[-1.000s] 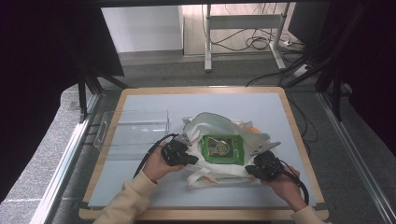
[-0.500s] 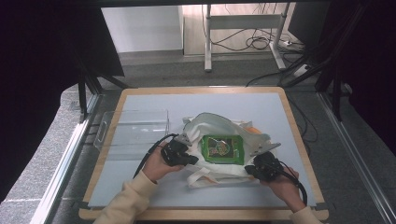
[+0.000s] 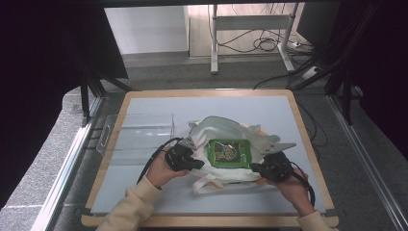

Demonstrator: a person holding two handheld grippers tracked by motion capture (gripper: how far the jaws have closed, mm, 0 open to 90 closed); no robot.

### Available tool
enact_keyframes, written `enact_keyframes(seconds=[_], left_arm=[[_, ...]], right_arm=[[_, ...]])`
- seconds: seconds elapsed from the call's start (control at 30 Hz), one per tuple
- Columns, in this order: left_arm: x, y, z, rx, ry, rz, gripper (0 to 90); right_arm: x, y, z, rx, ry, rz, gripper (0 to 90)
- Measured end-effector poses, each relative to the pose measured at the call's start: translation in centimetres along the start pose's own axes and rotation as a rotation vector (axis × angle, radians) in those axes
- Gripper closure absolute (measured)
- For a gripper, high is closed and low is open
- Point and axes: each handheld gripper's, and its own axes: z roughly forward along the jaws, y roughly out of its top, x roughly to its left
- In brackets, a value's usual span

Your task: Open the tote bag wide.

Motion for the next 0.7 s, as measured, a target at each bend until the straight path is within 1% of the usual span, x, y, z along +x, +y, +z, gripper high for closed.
enact_keyframes(seconds=[0.07,0.1,0.13,0.23,0.3,0.4,0.43,0.47,0.53,0.57,0.6,0.67,0.7], left_arm=[[-0.2,0.1,-0.4,-0.014,-0.001,0.003,90.0],[-0.2,0.1,-0.4,-0.014,-0.001,0.003,90.0],[-0.3,0.2,-0.9,-0.031,-0.003,0.002,90.0],[-0.5,0.1,-1.6,-0.051,0.001,0.001,90.0],[-0.5,0.1,-1.8,-0.058,0.005,0.000,90.0],[-0.5,-0.2,-3.2,-0.096,0.017,-0.009,90.0],[-0.5,-0.2,-3.2,-0.096,0.017,-0.009,89.9],[-0.5,-0.4,-3.9,-0.114,0.028,-0.013,89.8],[-0.4,-0.6,-4.7,-0.140,0.044,-0.029,88.7],[-0.4,-0.6,-4.7,-0.140,0.044,-0.029,87.3],[-0.3,-0.8,-5.4,-0.156,0.062,-0.038,84.5],[-0.2,-1.1,-5.9,-0.178,0.081,-0.061,75.2],[-0.1,-1.2,-6.0,-0.185,0.088,-0.069,70.2]], right_arm=[[-0.1,0.4,-0.2,-0.025,0.006,0.006,89.3],[-0.1,0.4,-0.2,-0.025,0.006,0.006,89.3],[-0.2,0.8,-0.3,-0.054,0.023,0.015,89.3],[-0.3,1.0,-0.2,-0.085,0.042,0.032,89.2],[-0.3,1.0,0.0,-0.083,0.049,0.034,88.9],[-0.2,0.9,0.0,-0.087,0.053,0.031,88.0],[-0.2,0.9,0.0,-0.087,0.053,0.031,88.0],[-0.2,0.9,-0.2,-0.096,0.054,0.029,87.6],[-0.2,0.9,-0.5,-0.107,0.057,0.031,86.3],[-0.2,0.9,-0.5,-0.107,0.057,0.031,86.3],[-0.3,1.0,-0.7,-0.119,0.056,0.037,82.7],[-0.4,1.0,-0.9,-0.132,0.052,0.047,75.3],[-0.5,1.1,-0.9,-0.135,0.055,0.060,70.8]])
